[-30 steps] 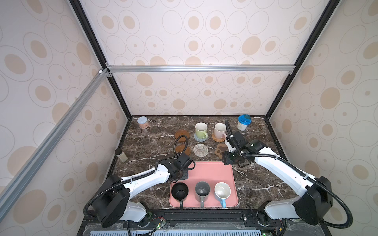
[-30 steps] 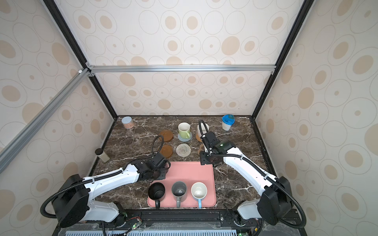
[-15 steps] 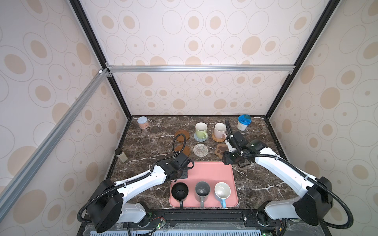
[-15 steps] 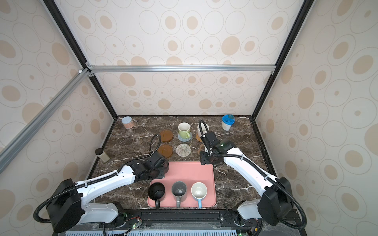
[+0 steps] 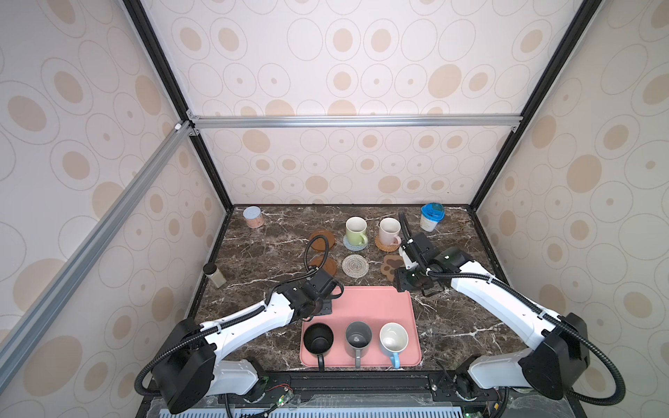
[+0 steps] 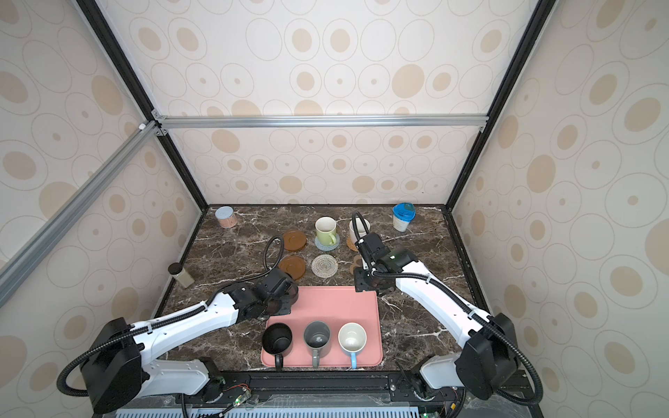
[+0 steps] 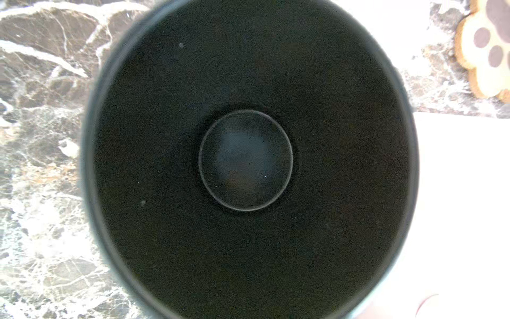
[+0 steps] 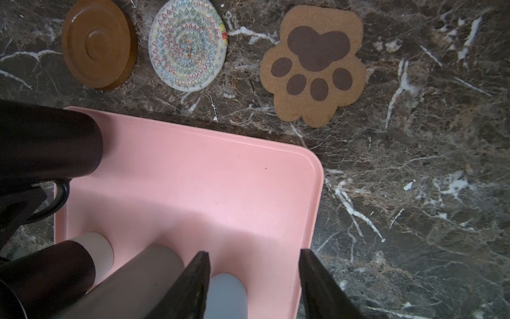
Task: Place cups on coasters
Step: Pick up the cup from the tray.
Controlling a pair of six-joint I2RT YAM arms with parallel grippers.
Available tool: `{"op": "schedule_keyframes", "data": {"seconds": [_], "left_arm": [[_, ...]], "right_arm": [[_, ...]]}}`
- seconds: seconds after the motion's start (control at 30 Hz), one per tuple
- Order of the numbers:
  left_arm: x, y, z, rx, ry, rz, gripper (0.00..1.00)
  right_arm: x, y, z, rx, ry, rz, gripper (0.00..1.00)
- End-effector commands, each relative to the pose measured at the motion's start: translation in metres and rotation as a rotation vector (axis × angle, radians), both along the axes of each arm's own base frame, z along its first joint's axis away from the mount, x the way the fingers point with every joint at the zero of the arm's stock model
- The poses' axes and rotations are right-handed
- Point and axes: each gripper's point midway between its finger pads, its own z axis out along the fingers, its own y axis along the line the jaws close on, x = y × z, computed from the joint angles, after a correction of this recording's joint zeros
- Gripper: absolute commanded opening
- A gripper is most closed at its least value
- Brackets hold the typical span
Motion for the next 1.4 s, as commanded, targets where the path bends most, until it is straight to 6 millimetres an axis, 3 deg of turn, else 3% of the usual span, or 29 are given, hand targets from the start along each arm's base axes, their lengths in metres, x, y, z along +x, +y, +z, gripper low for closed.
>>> {"op": "schedule_keyframes", "data": {"seconds": [0.0, 0.37, 0.67, 0.9, 1.37], "left_arm": [[0.025, -0.003, 0.044, -0.037, -0.145, 0.039, 0.1], [0.042, 0.0, 0.067, -0.009, -0.225, 0.083, 0.1], [0.072, 0.002, 0.079, -0.009, -0.283, 0.171, 0.1], [0.108, 0.008, 0.079, 0.001, -0.29, 0.244, 0.1], [0.194, -0.005, 0.074, 0.007, -0.303, 0.346, 0.09]], "right_arm": [[-0.005, -0.004, 0.0, -0.014, 0.003, -0.01, 0.56], [-0.006, -0.005, 0.001, -0.012, -0.004, -0.009, 0.56], [-0.009, -0.008, 0.003, -0.012, -0.016, -0.003, 0.56], [-0.013, -0.01, 0.004, -0.018, -0.025, 0.018, 0.56], [-0.02, -0.003, -0.003, 0.005, -0.003, 0.096, 0.56]]}}
